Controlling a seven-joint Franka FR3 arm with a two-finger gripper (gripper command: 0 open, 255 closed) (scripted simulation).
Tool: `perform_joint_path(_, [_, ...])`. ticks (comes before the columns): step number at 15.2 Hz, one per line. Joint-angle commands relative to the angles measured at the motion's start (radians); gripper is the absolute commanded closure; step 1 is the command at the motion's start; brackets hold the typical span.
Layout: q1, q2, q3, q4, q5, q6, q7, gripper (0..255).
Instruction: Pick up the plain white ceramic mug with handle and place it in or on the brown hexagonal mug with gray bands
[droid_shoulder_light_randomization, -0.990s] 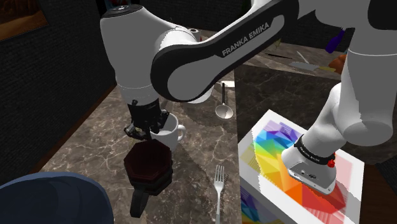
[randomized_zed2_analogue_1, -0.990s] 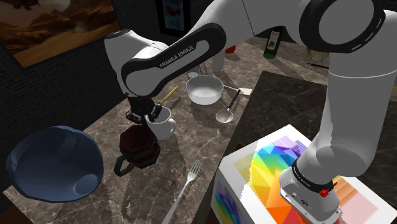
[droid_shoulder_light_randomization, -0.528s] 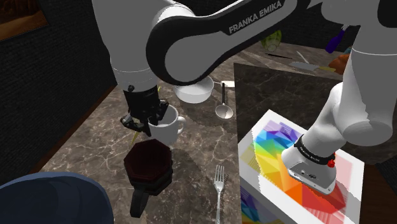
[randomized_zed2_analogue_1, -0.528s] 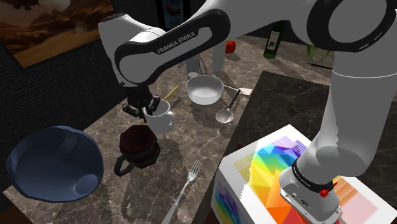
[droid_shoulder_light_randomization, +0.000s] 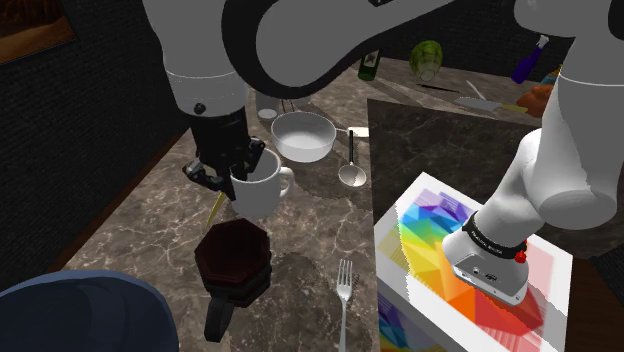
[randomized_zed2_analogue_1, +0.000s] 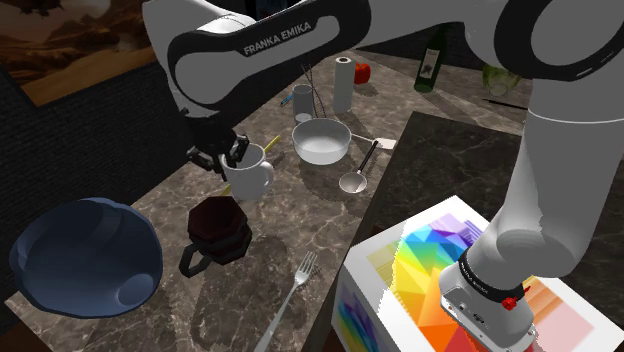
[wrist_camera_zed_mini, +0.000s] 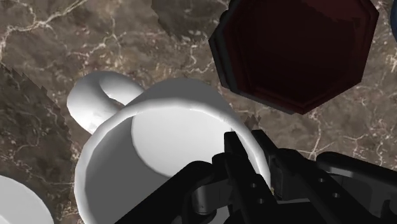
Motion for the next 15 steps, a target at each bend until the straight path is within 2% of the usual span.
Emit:
perform_joint_path(1, [0.000,-0.006,0.002,0.021,0.004,-0.026,-0.002,255])
perform_joint_path(15, [0.012,-0.017,0.010,0.196,0.014,-0.209,-0.008,255])
